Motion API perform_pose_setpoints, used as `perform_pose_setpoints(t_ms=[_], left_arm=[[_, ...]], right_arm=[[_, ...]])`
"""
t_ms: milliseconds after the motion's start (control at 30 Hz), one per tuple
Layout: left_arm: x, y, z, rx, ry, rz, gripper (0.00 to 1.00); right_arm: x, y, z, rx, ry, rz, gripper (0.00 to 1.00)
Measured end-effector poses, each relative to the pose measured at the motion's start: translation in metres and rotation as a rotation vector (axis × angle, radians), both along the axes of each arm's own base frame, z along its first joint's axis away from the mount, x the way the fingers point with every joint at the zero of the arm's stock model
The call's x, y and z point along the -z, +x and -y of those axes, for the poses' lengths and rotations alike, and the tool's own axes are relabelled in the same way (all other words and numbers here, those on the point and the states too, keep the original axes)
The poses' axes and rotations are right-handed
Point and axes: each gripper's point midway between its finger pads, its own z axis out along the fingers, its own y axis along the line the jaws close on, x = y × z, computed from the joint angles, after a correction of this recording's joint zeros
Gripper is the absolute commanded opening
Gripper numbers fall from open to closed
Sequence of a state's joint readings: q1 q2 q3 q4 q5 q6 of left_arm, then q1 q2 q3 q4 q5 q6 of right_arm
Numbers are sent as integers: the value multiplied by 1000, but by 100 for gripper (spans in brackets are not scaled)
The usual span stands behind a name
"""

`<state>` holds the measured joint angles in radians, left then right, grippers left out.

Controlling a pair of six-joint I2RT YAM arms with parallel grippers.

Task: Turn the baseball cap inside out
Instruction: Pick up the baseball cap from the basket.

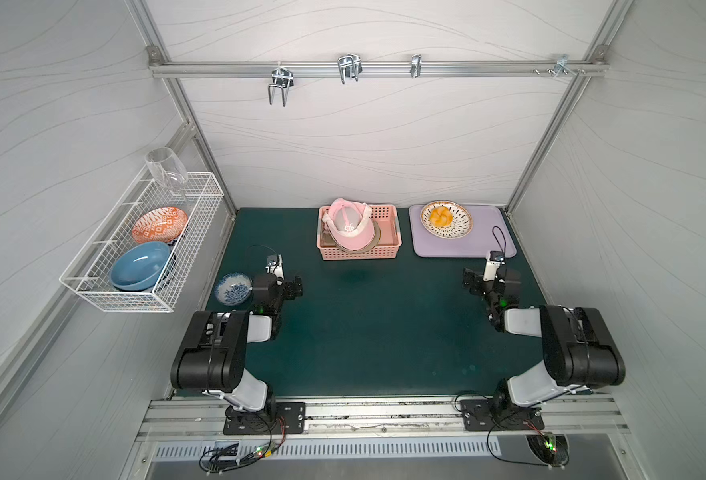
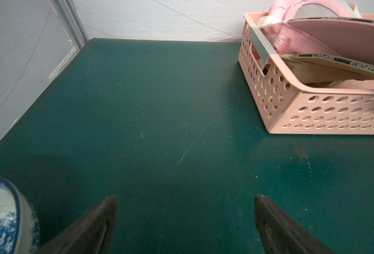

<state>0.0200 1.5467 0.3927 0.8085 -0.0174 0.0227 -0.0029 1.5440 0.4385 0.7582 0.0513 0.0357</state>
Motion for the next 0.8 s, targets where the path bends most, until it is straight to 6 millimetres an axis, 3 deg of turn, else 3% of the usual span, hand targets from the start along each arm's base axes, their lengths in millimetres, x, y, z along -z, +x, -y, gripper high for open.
perform_pose_setpoints(t_ms=[700,800], left_arm=[[0,0,0,-1,0,-2,100],[-6,-5,-2,-13,0,-10,100]], right_arm=[[1,-1,0,-1,-1,-15,99],[-9,0,1,16,-4,-47,99]])
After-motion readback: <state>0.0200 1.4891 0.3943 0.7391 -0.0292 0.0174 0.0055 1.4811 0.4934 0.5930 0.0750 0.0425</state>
